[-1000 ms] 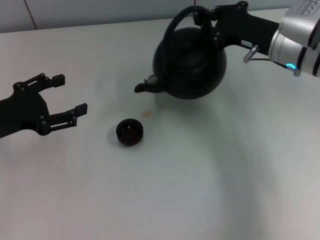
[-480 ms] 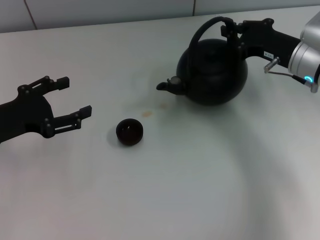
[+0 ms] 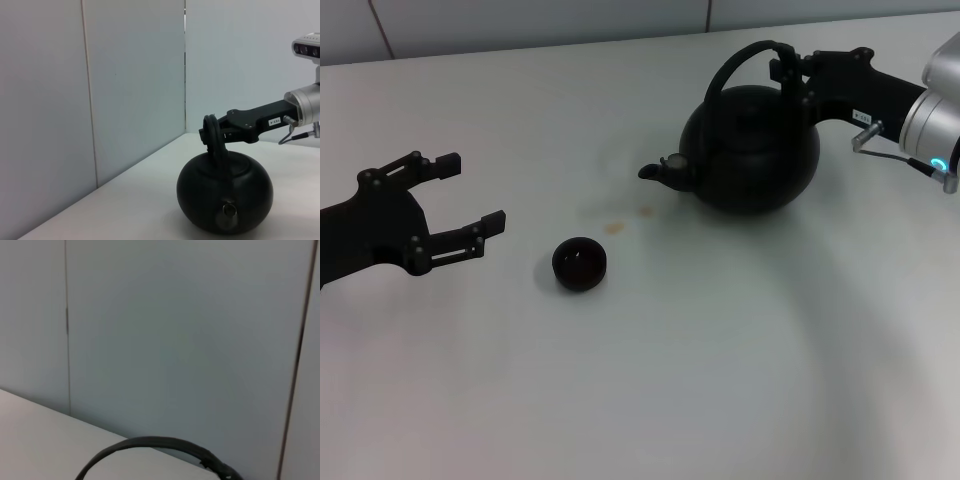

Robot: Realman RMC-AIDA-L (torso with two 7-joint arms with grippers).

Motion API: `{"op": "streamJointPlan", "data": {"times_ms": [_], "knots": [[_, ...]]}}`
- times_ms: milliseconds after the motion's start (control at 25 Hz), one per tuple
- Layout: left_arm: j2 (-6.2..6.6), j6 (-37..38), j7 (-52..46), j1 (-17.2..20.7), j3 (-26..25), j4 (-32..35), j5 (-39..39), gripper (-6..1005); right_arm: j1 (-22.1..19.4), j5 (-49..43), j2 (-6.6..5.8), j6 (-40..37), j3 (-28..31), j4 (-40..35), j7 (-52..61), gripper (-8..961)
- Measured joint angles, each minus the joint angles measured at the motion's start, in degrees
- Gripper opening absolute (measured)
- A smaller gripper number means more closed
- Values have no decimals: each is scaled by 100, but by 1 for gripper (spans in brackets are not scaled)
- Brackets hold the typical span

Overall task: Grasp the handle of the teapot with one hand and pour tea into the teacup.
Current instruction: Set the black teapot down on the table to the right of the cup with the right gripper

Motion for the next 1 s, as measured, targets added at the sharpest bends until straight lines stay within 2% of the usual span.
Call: {"op": "streamJointPlan", "data": {"times_ms": [680,920,1000], "knots": [[36,-6,30,-44,-57,0,4,870,284,-15,-9,258,7,277,44,88],[51,-31,49,-61,-62,0,3,870,268,-2,-2,238,13,207,72,201],[54,-38,50,-64,-62,0,1,870,265,1,3,236,14,203,74,438]]}}
